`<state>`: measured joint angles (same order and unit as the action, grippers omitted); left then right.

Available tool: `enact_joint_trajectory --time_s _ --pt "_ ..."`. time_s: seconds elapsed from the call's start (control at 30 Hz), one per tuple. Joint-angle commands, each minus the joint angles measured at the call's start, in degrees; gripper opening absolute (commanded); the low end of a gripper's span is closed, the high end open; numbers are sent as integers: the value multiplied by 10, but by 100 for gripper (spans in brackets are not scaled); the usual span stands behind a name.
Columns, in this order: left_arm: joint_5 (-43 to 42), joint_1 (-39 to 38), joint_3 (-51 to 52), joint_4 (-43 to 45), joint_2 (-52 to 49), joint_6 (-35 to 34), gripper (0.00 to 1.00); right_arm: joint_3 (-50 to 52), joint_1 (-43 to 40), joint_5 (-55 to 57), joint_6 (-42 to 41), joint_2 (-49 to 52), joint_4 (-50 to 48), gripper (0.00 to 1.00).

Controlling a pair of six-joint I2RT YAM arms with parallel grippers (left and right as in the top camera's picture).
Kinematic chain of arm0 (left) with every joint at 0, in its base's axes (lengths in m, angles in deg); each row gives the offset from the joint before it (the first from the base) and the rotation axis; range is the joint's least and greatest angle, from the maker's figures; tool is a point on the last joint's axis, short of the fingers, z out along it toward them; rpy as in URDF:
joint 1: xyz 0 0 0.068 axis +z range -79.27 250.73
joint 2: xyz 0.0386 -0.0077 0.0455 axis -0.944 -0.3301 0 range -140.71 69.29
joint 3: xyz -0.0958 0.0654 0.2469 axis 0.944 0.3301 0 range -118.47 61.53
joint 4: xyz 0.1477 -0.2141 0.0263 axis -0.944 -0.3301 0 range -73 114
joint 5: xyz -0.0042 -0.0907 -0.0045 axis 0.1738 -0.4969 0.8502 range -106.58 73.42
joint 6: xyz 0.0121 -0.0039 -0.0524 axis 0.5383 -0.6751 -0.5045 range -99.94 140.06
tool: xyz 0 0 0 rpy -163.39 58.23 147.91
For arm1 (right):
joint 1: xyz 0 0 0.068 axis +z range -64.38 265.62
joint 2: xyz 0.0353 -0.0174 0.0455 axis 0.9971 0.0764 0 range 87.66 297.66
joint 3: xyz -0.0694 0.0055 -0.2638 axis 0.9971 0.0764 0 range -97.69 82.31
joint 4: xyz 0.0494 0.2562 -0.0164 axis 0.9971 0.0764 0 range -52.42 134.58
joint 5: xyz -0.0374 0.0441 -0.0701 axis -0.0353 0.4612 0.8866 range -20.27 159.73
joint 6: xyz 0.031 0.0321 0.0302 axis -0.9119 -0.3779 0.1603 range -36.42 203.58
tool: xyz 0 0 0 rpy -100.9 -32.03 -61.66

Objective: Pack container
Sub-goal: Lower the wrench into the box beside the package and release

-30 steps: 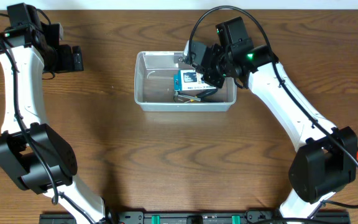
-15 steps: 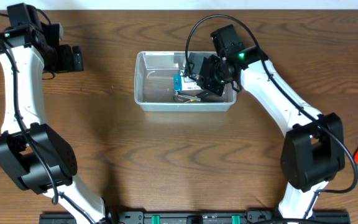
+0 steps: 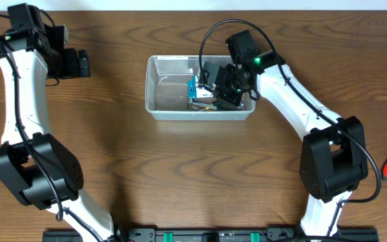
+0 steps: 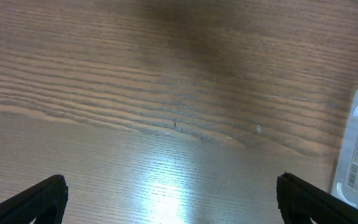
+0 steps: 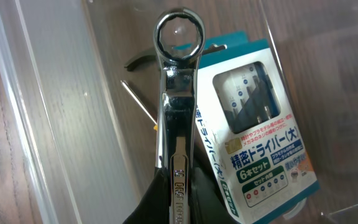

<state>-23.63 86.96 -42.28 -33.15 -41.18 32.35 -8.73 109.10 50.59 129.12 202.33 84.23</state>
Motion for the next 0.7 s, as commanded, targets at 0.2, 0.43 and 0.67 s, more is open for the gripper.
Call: enact_joint_trajectory --time_s 0.2,0.43,0.67 --pt "7 1 4 -2 -4 5 98 -10 6 -13 8 25 5 1" --pt "7 1 4 -2 -4 5 98 -10 6 -13 8 26 5 8" --pt "7 1 4 -2 -4 5 98 -10 6 -13 8 26 5 26"
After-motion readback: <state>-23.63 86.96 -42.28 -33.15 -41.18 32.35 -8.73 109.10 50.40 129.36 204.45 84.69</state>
